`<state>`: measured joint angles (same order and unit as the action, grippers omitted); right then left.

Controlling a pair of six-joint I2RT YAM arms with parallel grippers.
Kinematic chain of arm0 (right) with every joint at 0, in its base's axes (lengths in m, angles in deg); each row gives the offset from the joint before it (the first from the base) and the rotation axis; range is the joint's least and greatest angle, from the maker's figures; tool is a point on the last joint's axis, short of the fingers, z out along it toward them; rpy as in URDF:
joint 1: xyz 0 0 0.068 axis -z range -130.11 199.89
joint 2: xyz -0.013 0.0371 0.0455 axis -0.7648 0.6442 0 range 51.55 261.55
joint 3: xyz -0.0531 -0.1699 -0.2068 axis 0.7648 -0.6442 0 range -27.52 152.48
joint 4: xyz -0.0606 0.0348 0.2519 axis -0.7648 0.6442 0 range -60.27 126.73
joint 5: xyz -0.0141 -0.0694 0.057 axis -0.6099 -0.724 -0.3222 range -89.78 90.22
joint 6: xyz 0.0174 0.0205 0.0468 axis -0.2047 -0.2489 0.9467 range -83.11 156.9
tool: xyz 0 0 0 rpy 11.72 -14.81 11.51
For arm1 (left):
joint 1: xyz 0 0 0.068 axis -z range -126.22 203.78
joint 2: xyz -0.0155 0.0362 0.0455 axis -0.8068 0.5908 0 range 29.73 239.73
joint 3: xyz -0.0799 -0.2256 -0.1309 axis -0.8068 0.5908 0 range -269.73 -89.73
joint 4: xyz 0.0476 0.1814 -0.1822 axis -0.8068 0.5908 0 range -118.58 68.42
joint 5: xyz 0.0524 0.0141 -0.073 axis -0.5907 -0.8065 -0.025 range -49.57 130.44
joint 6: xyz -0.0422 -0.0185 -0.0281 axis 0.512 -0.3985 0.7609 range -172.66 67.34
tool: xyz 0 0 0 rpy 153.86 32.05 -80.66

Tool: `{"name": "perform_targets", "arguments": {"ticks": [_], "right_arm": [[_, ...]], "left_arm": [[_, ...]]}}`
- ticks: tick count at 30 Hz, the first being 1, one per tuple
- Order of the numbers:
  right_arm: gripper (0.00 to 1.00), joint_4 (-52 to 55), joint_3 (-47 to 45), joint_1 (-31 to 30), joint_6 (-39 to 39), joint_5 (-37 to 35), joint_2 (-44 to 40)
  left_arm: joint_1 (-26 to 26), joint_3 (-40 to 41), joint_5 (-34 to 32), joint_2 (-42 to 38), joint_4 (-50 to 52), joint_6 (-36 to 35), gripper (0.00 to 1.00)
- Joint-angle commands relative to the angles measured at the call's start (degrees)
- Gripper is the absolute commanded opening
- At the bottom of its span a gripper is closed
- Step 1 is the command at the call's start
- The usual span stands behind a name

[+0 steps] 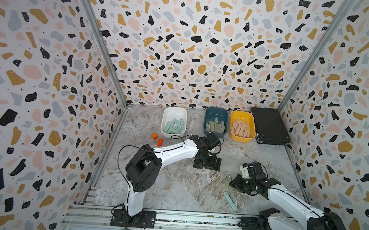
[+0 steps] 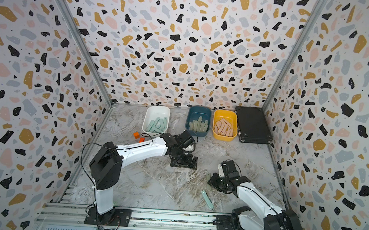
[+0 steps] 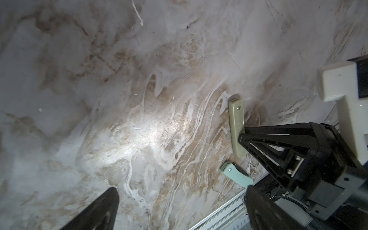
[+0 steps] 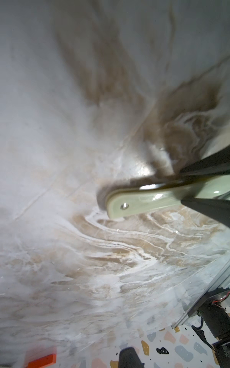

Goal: Place the fruit knives into the storage box by color
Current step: Adjust the fruit knife at the center of the board, then pick up the fruit knife from the center of the board.

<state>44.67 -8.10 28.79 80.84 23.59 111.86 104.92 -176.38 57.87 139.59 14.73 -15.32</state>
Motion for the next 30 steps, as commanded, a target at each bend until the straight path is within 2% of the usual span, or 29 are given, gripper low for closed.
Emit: {"name": "perform_targets", "arguments": {"ticks": [1, 3, 6, 9, 12, 15, 19, 22, 28, 30], "right_arm": [[0.23, -0.55, -0.83, -1.11, 3.78, 2.00, -1.30], [0.24, 1.57, 0.08, -1.22, 3.14, 1.38, -3.55], [0.31, 12.78, 5.81, -0.52, -2.65, -7.46, -5.65], [0.35, 17.91, 9.94, 4.52, -5.71, -13.36, -5.41], [0.38, 19.14, 12.36, 8.10, -7.02, -16.18, -4.52], [0.44, 18.54, 12.02, 13.09, -6.70, -15.67, -4.15], [0.47, 14.63, 9.50, 19.98, -6.24, -9.45, -4.24], [0.49, 13.06, 8.51, 22.27, -5.97, -6.36, -3.90], [0.50, 11.99, 8.15, 23.05, -5.97, -5.04, -3.62], [0.50, 11.80, 7.95, 23.13, -5.89, -4.89, -3.54]], "left_arm": [[1.73, -3.62, -1.53, 0.01, 3.68, -0.26, 0.99], [2.81, -4.84, -2.51, 0.04, 4.90, -0.07, 1.00], [5.00, -8.15, -4.49, 1.60, 6.62, 0.32, 0.97], [7.65, -13.84, -5.84, 6.56, 10.48, -0.20, 0.91], [9.59, -19.19, -6.46, 11.58, 13.22, -1.78, 0.86], [11.44, -25.91, -7.50, 17.75, 17.19, -4.93, 0.83], [13.42, -32.56, -7.65, 23.92, 20.59, -8.36, 0.81], [14.46, -36.10, -8.18, 27.10, 21.79, -10.04, 0.78], [14.70, -40.07, -7.68, 32.53, 23.49, -12.07, 0.47], [14.70, -40.92, -7.76, 33.93, 23.84, -12.54, 0.41]]}}
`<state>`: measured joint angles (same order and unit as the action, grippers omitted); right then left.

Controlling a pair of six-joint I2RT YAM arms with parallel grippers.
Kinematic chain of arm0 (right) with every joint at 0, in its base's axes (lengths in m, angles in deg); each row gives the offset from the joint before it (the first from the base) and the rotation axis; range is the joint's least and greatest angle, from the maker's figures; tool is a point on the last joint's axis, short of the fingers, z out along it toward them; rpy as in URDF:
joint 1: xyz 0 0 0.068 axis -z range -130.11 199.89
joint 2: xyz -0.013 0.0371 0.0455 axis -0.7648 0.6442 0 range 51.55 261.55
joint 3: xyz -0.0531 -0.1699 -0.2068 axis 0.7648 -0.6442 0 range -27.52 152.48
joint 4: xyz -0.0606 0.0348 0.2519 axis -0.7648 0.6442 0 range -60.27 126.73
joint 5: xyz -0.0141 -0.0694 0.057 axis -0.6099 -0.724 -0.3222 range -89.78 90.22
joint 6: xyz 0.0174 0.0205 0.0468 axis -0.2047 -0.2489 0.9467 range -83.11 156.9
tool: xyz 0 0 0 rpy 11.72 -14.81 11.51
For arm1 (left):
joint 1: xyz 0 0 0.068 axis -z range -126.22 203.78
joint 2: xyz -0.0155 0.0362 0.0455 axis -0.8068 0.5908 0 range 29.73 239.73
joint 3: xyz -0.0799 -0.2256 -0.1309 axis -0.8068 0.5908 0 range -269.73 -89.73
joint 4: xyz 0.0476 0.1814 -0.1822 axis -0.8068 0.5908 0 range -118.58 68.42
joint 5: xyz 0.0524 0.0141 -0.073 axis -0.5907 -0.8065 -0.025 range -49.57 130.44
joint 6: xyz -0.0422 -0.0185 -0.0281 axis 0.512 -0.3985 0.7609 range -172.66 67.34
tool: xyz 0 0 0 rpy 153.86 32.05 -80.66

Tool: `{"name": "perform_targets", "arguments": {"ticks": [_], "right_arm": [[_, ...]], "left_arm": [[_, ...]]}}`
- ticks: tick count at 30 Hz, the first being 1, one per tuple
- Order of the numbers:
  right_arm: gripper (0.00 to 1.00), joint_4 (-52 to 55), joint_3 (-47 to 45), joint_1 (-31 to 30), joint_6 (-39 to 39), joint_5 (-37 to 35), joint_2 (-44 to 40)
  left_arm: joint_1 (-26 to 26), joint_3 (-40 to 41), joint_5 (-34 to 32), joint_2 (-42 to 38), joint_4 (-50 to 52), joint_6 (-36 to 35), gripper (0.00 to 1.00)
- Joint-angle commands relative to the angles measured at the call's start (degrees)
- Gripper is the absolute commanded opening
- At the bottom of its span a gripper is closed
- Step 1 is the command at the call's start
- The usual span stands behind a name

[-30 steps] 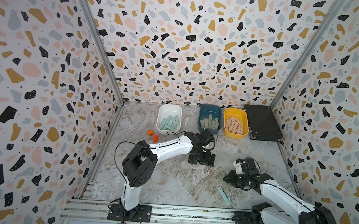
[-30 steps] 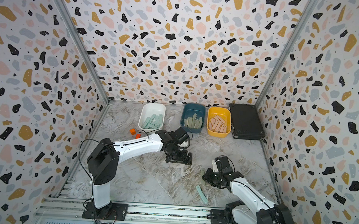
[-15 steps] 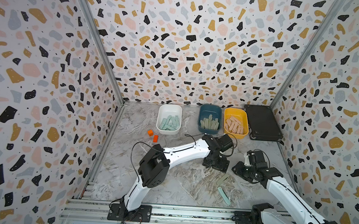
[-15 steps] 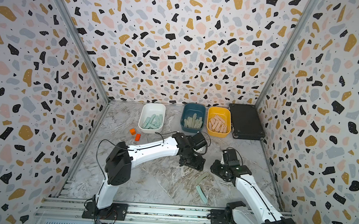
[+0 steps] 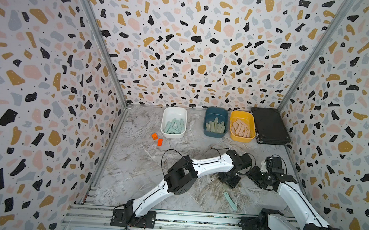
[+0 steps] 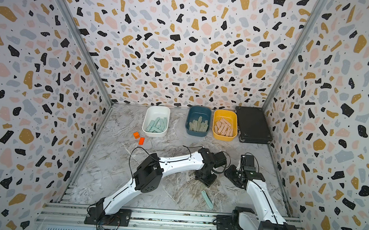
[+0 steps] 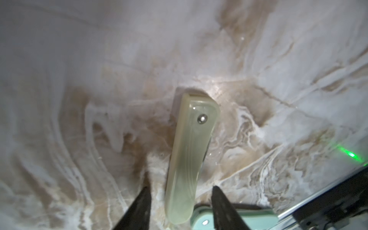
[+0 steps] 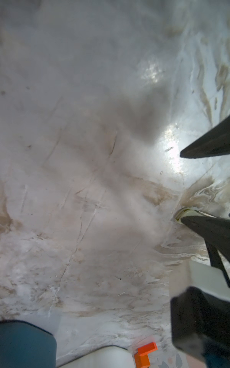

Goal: Place the fruit knives into the storage box by color
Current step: Pick up the fruit knife from the center of the board.

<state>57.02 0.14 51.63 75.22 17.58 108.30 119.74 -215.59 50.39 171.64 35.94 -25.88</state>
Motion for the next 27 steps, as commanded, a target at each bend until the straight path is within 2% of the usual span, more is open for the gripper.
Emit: {"name": "perform_targets", "arguments": {"ticks": [1, 3, 12, 21, 27], "right_arm": [[0.50, -0.65, -0.40, 0.36, -0.18, 1.32, 0.11], [0.50, -0.93, -0.46, 0.37, -0.03, 1.67, 0.20], [0.51, -2.19, -0.45, 0.45, -0.01, 2.95, 1.24], [0.53, -4.29, -0.91, 0.37, -0.62, 4.57, 2.96], [0.53, -6.27, -1.92, 0.33, -0.98, 8.27, 3.89]], "left_arm": [[-0.12, -1.80, -0.42, 2.28, 2.63, -2.24, 0.41], [-0.12, -1.89, -0.89, 2.75, 2.56, -2.60, 0.40], [-1.07, 0.77, -3.45, 0.19, 1.12, -2.99, 0.14], [-7.07, 0.89, -5.20, -6.90, 0.10, -1.75, 0.09], [-15.97, -8.99, -8.54, -6.69, 0.57, -2.21, 0.08]]}}
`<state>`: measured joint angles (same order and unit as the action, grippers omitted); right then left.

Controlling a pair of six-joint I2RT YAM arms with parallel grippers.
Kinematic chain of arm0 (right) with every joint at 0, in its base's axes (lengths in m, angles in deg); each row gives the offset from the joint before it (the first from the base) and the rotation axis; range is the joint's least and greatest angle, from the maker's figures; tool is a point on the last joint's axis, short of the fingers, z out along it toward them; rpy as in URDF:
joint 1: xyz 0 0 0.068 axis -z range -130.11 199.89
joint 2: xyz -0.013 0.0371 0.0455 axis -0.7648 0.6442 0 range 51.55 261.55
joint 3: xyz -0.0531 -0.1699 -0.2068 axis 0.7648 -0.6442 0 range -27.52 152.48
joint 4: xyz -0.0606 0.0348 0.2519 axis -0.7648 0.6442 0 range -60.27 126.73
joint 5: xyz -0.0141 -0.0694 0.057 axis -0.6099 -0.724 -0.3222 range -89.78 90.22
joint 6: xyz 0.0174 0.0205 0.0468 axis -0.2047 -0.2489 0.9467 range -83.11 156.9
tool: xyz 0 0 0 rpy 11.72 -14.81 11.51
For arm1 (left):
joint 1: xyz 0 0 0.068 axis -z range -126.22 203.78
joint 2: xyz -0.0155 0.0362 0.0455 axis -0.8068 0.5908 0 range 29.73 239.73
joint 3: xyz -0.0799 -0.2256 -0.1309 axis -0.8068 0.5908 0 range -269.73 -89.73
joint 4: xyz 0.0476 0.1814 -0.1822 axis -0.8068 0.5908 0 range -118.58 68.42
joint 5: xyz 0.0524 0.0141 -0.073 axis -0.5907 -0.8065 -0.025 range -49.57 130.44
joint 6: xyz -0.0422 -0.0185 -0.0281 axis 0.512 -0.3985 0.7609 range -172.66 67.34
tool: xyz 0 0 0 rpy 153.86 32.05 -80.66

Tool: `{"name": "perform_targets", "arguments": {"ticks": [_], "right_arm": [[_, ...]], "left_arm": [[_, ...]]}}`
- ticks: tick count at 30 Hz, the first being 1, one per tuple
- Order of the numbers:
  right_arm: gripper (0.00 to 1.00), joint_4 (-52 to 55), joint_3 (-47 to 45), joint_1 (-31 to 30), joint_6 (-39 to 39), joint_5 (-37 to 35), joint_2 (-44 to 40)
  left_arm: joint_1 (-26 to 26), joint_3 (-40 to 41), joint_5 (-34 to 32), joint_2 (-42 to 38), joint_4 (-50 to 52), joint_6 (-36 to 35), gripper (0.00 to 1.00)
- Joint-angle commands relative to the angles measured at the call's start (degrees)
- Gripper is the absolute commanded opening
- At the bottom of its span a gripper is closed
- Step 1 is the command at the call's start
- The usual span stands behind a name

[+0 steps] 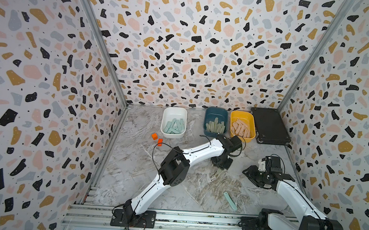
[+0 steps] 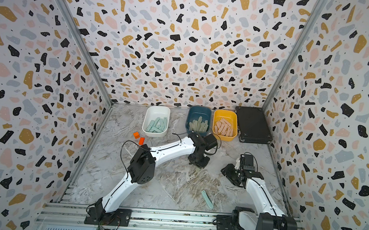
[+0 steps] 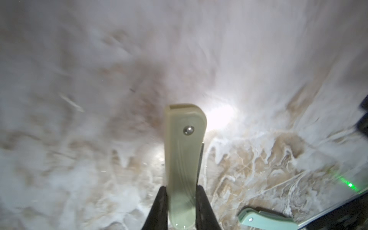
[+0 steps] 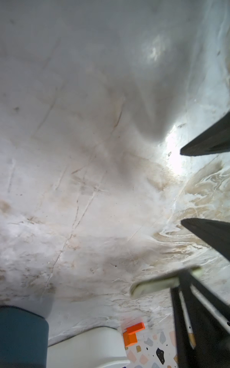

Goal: Place the fruit knives into the storage box by color
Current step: Pick up the fruit knife from the center of the board, then place the fruit knife in the storage box.

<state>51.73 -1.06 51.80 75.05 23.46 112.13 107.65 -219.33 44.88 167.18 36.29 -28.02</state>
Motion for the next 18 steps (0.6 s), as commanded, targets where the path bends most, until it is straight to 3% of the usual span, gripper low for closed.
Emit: {"name": "perform_targets", "arguments": {"ticks": [1, 6, 12, 18], "right_arm": [[0.53, -1.33, -1.02, 0.09, -0.80, 3.21, -0.09], [0.52, 0.94, -1.32, -3.35, -1.23, 3.19, -3.06], [0.50, 8.00, -0.23, -10.76, -1.71, 0.80, -7.53], [0.49, 13.24, -1.18, -18.38, 0.63, -2.76, -13.79]], "left_arm": [[-5.50, -8.09, -3.73, -1.26, 0.27, -0.23, 0.08], [-12.11, -18.85, -3.10, 3.97, -4.48, -1.61, 0.08], [-15.45, -16.17, -3.07, 5.85, -21.60, -4.90, 0.08], [-15.81, -17.66, -6.56, 10.43, -30.70, -9.12, 0.10]]}}
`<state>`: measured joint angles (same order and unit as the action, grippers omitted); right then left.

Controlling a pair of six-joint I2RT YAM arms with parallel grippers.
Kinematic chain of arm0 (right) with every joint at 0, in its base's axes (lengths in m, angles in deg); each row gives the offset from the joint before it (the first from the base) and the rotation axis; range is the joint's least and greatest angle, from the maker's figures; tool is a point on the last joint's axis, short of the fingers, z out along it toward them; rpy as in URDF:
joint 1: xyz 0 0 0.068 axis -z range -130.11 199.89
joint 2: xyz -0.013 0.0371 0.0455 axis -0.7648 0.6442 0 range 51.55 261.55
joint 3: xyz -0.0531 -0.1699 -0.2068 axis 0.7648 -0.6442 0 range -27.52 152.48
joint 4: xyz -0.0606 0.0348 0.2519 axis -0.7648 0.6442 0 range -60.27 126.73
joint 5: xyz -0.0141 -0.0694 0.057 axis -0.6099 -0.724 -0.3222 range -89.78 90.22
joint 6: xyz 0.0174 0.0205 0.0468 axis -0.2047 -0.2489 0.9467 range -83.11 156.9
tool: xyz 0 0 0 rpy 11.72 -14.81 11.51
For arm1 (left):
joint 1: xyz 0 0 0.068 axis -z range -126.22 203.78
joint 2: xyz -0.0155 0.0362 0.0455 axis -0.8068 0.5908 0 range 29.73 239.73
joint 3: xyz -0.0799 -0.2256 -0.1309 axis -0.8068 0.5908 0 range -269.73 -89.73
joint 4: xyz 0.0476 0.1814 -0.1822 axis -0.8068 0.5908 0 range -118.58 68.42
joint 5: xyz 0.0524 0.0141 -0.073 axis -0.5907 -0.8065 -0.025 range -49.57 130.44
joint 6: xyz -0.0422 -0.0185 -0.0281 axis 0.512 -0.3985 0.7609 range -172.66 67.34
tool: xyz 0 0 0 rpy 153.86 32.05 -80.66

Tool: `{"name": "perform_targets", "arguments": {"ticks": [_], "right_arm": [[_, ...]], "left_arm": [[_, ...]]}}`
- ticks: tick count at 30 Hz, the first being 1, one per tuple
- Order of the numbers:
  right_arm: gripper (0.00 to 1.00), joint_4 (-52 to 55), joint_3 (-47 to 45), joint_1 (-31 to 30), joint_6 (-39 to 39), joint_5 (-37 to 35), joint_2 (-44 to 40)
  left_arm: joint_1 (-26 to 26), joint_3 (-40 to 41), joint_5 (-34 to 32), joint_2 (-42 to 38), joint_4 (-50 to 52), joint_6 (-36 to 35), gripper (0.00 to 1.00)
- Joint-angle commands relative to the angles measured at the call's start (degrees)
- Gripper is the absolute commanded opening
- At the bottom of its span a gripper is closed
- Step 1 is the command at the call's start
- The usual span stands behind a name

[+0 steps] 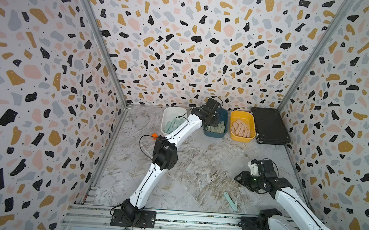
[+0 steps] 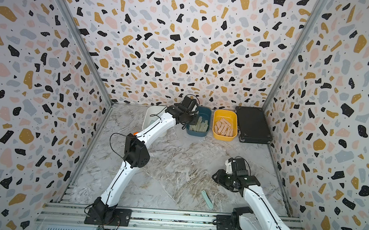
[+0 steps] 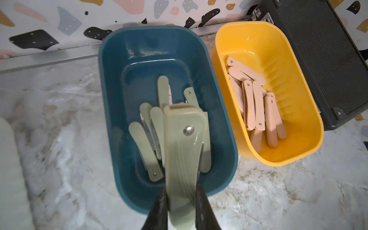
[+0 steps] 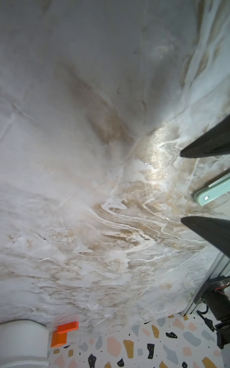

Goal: Place the fruit knives into the storage box by color
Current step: Place the fruit knife in the storage box.

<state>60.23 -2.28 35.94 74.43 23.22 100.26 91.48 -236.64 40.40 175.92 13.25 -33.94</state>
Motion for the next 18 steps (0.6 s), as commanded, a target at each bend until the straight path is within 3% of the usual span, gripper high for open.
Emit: {"name": "perform_targets", "arguments": {"ticks": [1, 11, 14, 18], "right_arm": [[0.49, 5.62, 0.07, -3.52, 1.52, -3.16, -2.28], [0.49, 8.29, -0.11, -6.29, 2.36, -4.46, -3.91], [0.48, 8.78, 0.05, -7.87, 2.53, -5.36, -3.68], [0.47, 9.77, 0.23, -12.04, 3.21, -7.93, -3.11]], "left_arm": [[0.26, -0.64, -2.73, 2.40, -8.27, -3.31, 0.10], [-0.69, -0.19, -3.25, 5.62, -8.52, -3.64, 0.16], [-0.73, 0.53, -2.00, 4.71, -6.70, -3.20, 0.27], [-0.69, 0.65, 1.42, 0.38, -1.31, 0.33, 0.53]]}}
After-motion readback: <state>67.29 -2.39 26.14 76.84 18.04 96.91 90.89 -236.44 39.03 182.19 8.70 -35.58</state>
